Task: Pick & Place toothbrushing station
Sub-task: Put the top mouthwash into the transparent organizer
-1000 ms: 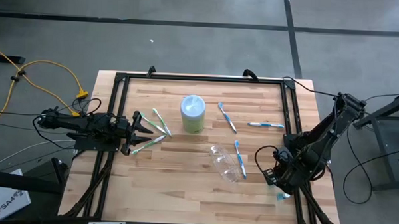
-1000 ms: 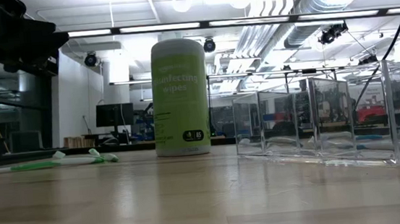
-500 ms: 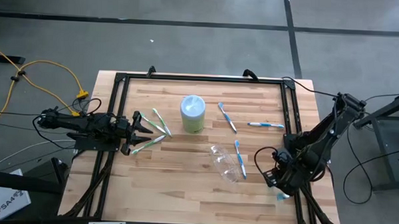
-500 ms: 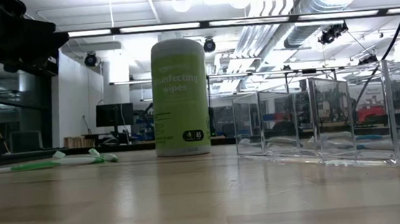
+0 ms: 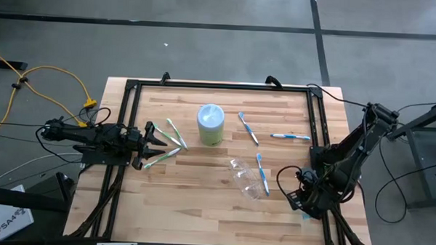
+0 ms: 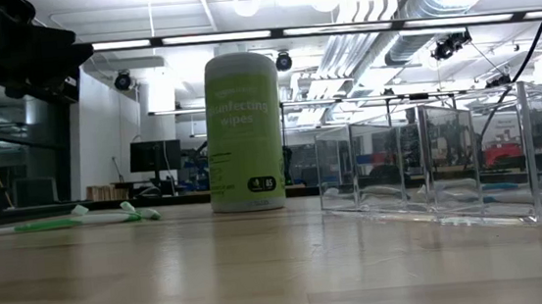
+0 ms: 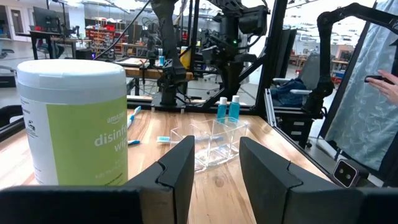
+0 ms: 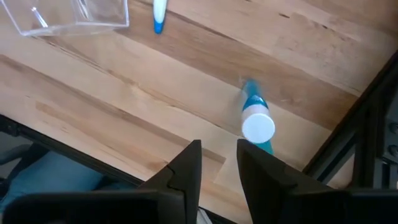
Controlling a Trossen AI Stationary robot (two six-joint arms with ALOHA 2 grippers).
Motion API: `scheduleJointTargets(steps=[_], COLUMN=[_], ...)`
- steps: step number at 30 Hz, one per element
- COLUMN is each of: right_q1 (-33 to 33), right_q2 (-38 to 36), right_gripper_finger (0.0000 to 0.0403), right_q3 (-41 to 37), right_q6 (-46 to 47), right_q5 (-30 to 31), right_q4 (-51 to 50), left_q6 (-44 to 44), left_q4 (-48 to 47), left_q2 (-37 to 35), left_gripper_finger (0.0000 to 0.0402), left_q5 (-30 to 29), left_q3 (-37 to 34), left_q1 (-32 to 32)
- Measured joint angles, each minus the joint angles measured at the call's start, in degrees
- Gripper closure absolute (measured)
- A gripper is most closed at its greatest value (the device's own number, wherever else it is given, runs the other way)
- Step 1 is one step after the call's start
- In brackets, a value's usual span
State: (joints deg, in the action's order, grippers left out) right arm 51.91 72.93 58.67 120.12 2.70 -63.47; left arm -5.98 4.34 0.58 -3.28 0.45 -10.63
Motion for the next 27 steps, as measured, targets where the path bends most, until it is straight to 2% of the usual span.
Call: scheduleJointTargets(steps=[11, 20, 23, 27], right_q1=[3.8, 4.1, 4.1, 4.1], right_q2=[0.6, 2.9, 3.2, 3.2], right_gripper_finger=[0.0309, 0.0309, 0.0295, 0.0257], right_q3=[0.0, 0.0, 0.0, 0.0], right_q6=[5.9, 5.9, 5.6, 5.3], right_q5=[0.0, -1.5, -1.2, -1.1], right_q4=[-0.2, -0.7, -0.9, -1.2], left_q6=[0.0, 0.0, 0.0, 0.0], left_q4=[0.0, 0.0, 0.0, 0.0], left_q2=[0.0, 0.0, 0.0, 0.0], left_gripper_finger=[0.0277, 0.0277, 0.0277, 0.0277], left_q5=[0.0, 0.0, 0.0, 0.0], left_q3=[0.0, 0.0, 0.0, 0.0], left_q1=[0.0, 0.0, 0.0, 0.0])
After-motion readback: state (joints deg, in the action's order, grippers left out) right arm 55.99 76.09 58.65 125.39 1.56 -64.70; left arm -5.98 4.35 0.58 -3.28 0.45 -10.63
